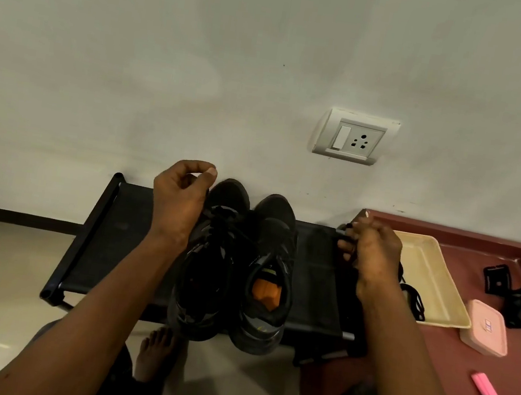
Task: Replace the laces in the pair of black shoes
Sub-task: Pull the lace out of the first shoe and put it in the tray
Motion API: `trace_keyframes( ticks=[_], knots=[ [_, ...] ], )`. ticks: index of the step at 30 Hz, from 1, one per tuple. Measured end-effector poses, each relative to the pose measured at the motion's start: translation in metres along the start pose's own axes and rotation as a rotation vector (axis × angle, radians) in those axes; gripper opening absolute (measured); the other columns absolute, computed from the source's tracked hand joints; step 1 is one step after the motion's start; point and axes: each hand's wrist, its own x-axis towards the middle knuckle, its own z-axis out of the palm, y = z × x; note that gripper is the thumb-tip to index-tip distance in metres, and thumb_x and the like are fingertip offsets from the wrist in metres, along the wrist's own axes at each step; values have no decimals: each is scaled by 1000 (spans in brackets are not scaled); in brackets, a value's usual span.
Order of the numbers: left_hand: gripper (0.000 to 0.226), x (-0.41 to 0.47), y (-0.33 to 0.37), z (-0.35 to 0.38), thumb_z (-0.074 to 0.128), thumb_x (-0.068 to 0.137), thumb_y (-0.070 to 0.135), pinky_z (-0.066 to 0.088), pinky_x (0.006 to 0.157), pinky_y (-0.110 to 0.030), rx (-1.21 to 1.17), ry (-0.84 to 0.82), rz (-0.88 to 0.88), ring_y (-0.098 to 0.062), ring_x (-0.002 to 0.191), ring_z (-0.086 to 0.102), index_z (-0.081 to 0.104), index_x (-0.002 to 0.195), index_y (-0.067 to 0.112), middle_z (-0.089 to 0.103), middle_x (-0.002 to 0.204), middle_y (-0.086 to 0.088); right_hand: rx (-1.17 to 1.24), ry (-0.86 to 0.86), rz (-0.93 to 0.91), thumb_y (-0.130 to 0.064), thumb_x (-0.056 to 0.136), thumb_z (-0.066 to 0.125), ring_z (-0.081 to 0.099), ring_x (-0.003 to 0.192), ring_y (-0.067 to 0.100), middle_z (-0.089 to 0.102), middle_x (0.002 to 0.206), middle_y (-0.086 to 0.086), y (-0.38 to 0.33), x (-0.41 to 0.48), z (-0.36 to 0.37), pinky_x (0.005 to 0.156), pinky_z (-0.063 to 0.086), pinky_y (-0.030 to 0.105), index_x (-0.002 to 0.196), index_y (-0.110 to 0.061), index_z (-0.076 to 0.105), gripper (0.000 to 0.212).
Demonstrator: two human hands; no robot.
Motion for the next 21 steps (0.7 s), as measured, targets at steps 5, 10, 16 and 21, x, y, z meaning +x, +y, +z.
trace_keyframes(
  ticks=[5,10,16,21],
  knots=[
    [47,-19,-8,2,61,83,69,35,100,-49,1017,-41,326,-20,118,61,65,118,37,58,138,6,-878,-277,-128,-49,91,73,52,136,36,42,157,11,13,-11,4,111,46,47,156,-36,36,76],
    [66,-36,-12,20,51,78,72,24,112,-51,1105,-470,508,-18,133,50,53,135,39,52,148,9,-880,-600,-191,-47,75,85,59,124,25,55,138,2,17,-26,21,104,53,44,151,-38,34,92],
    [65,-50,-26,39,50,81,76,24,110,-51,1325,-535,533,-22,133,48,56,134,38,58,142,8,-1180,-454,-406,-44,84,74,67,97,21,66,109,-4,24,-38,35,79,55,35,144,-34,41,69],
    [57,-47,-30,41,55,80,70,27,108,-49,1312,-513,510,-22,125,51,60,128,38,63,129,7,-1146,-415,-397,-34,82,79,67,94,21,66,105,-2,22,-37,36,78,58,38,135,-29,48,62]
  ],
)
